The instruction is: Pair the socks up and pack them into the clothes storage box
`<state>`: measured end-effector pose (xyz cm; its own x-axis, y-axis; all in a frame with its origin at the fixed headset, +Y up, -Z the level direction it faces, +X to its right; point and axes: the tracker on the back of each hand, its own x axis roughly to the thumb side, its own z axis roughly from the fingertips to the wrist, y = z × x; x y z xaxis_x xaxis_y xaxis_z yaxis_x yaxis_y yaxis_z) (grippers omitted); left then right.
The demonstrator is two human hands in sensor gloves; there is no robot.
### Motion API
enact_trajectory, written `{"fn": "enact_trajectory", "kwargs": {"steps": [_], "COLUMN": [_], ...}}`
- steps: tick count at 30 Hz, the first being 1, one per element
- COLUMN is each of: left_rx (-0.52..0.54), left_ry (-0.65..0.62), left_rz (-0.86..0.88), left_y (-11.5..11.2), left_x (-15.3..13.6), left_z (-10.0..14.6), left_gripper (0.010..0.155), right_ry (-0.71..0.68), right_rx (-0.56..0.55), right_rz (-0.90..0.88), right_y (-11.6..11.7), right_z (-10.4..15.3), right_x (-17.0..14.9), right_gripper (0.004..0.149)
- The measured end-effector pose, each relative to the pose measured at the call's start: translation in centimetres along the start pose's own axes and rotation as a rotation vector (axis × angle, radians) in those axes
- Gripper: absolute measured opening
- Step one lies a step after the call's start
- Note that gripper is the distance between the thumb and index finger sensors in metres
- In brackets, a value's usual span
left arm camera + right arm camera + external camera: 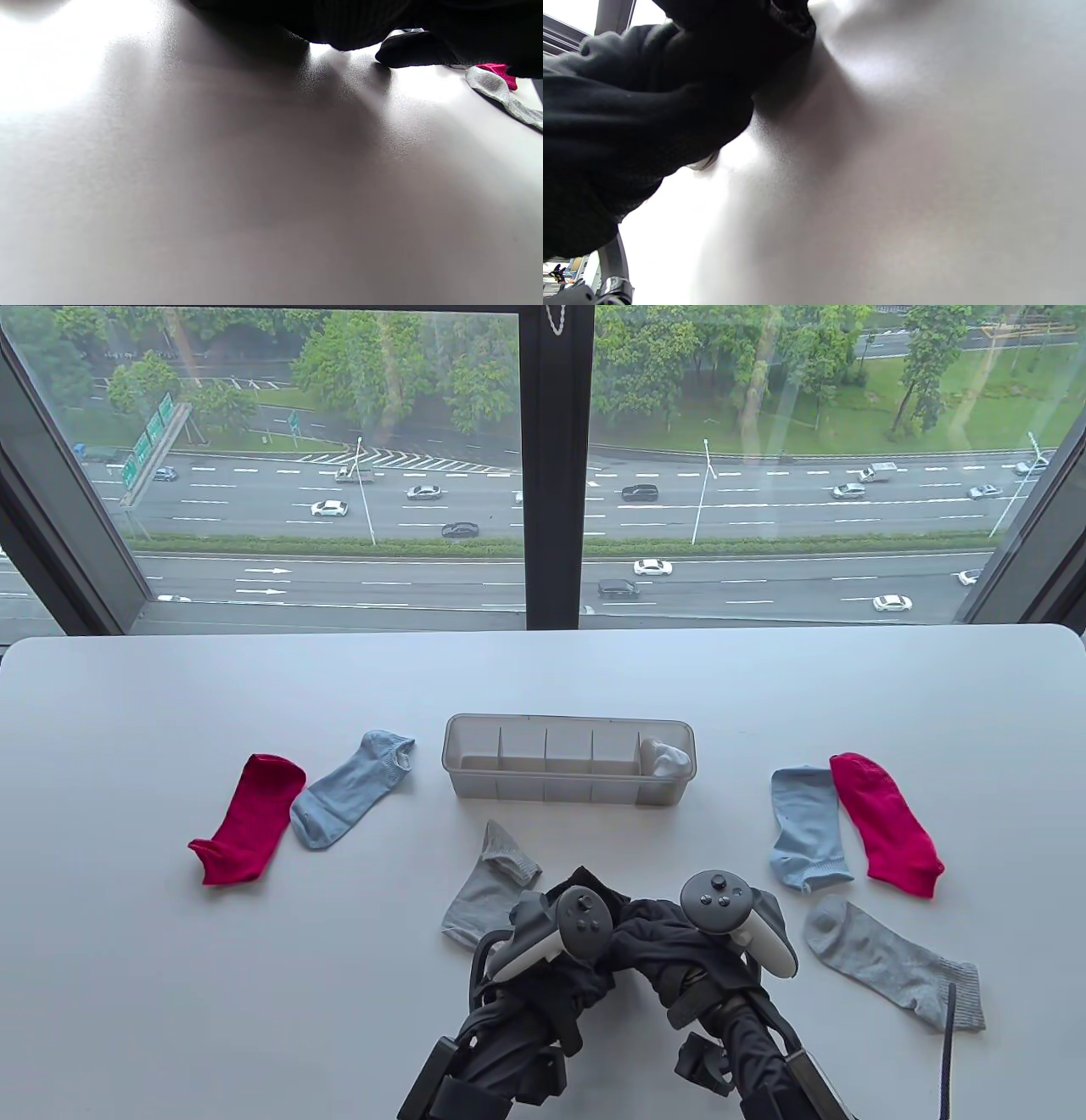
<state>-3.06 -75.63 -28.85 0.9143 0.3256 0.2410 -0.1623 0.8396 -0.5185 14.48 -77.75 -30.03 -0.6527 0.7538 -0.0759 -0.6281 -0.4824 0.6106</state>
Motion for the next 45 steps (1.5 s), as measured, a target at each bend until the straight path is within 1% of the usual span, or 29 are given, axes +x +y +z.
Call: {"fn": "enact_trajectory", "kwargs": {"steps": [2, 4, 5, 7, 8, 9, 11, 13, 14, 17, 21, 23, 24, 26, 28, 29, 30, 31, 32, 34, 35, 36, 37, 39, 40, 41, 42, 43, 45], "left_rx": [0.054, 0.081, 0.073, 0.026, 0.023, 0.024, 0.036, 0.089, 0.112, 0.144, 0.107, 0.116, 0.116, 0.136, 0.206, 0.222, 0.212, 0.183, 0.168, 0.133, 0.119, 0.102, 0.106, 0.121, 0.129, 0.144, 0.176, 0.199, 0.180], "left_ry": [-0.028, -0.030, -0.018, -0.013, -0.019, -0.016, -0.020, -0.019, -0.026, -0.045, -0.038, -0.033, -0.026, -0.012, -0.038, -0.037, -0.038, -0.039, -0.032, -0.029, -0.027, -0.022, -0.032, -0.007, 0.000, 0.006, -0.006, -0.008, -0.028], "left_rz": [0.018, 0.026, 0.028, 0.042, 0.053, 0.057, 0.060, 0.044, 0.038, 0.029, -0.010, -0.006, -0.006, -0.016, -0.003, -0.003, -0.008, -0.030, -0.031, -0.016, -0.016, -0.018, -0.006, -0.014, -0.018, -0.021, -0.014, -0.009, -0.011], "left_y": [0.1, 0.3, 0.3, 0.2, 0.1, 0.1, 0.1, 0.2, 0.3, 0.3, 0.1, 0.1, 0.1, 0.1, 0.4, 0.5, 0.6, 0.5, 0.4, 0.3, 0.3, 0.2, 0.2, 0.3, 0.3, 0.4, 0.5, 0.6, 0.7], "left_x": [0.1, 0.2, 0.0, -0.2, -0.4, -0.4, -0.4, -0.2, 0.0, 0.4, 0.7, 0.7, 0.7, 0.7, 0.8, 0.9, 1.0, 0.9, 0.9, 0.6, 0.6, 0.4, 0.4, 0.4, 0.4, 0.4, 0.5, 0.6, 0.8], "left_z": [0.1, 0.2, 0.2, 0.1, 0.1, 0.1, 0.1, 0.2, 0.3, 0.4, 0.4, 0.3, 0.2, 0.3, 0.6, 0.7, 0.7, 0.7, 0.7, 0.5, 0.4, 0.4, 0.4, 0.3, 0.3, 0.4, 0.6, 0.7, 0.7], "left_gripper": [0.055, 0.047, 0.046, 0.046, 0.046, 0.047, 0.048, 0.052, 0.056, 0.054, 0.049, 0.050, 0.052, 0.062, 0.054, 0.051, 0.050, 0.048, 0.047, 0.048, 0.048, 0.049, 0.049, 0.050, 0.054, 0.062, 0.065, 0.062, 0.056], "right_ry": [0.007, 0.005, 0.000, -0.031, -0.040, -0.037, -0.029, -0.028, -0.026, -0.024, -0.022, -0.026, -0.029, -0.020, -0.014, -0.007, -0.010, -0.026, -0.037, -0.058, -0.056, -0.058, -0.054, -0.057, -0.053, -0.047, -0.037, -0.031, -0.021], "right_rx": [-0.026, -0.029, -0.025, -0.001, 0.022, 0.022, -0.024, -0.034, -0.040, -0.035, -0.043, -0.051, -0.052, -0.064, -0.076, -0.080, -0.094, -0.110, -0.104, -0.051, -0.055, -0.084, -0.080, -0.054, -0.058, -0.048, -0.043, -0.052, -0.064], "right_rz": [0.012, -0.020, -0.032, -0.043, -0.048, -0.036, 0.022, 0.034, 0.021, -0.014, 0.004, 0.019, 0.016, 0.002, 0.016, 0.012, 0.024, 0.047, 0.055, 0.066, 0.066, 0.066, 0.080, 0.089, 0.075, 0.049, 0.039, 0.023, -0.006], "right_y": [-0.2, -0.3, -0.2, -0.2, -0.2, -0.2, -0.3, -0.6, -0.6, -0.5, -0.5, -0.6, -0.7, -0.6, -0.7, -0.6, -0.6, -0.7, -0.8, -0.7, -0.7, -0.7, -0.6, -0.5, -0.4, -0.4, -0.4, -0.5, -0.5], "right_z": [0.1, 0.1, 0.2, 0.2, 0.2, 0.2, 0.2, 0.3, 0.3, 0.3, 0.4, 0.4, 0.4, 0.5, 0.5, 0.5, 0.7, 0.8, 0.8, 0.8, 0.8, 0.8, 0.8, 0.7, 0.7, 0.5, 0.5, 0.5, 0.6], "right_x": [-0.2, -0.3, -0.3, -0.3, -0.3, -0.2, 0.0, 0.3, 0.2, -0.1, 0.2, 0.2, 0.2, 0.3, 0.2, 0.2, 0.3, 0.4, 0.5, 0.5, 0.5, 0.7, 0.8, 0.9, 0.9, 0.7, 0.5, 0.3, 0.3], "right_gripper": [0.041, 0.042, 0.044, 0.063, 0.063, 0.060, 0.050, 0.046, 0.046, 0.046, 0.045, 0.044, 0.044, 0.044, 0.044, 0.045, 0.047, 0.054, 0.058, 0.060, 0.058, 0.053, 0.050, 0.048, 0.047, 0.046, 0.046, 0.046, 0.046]}}
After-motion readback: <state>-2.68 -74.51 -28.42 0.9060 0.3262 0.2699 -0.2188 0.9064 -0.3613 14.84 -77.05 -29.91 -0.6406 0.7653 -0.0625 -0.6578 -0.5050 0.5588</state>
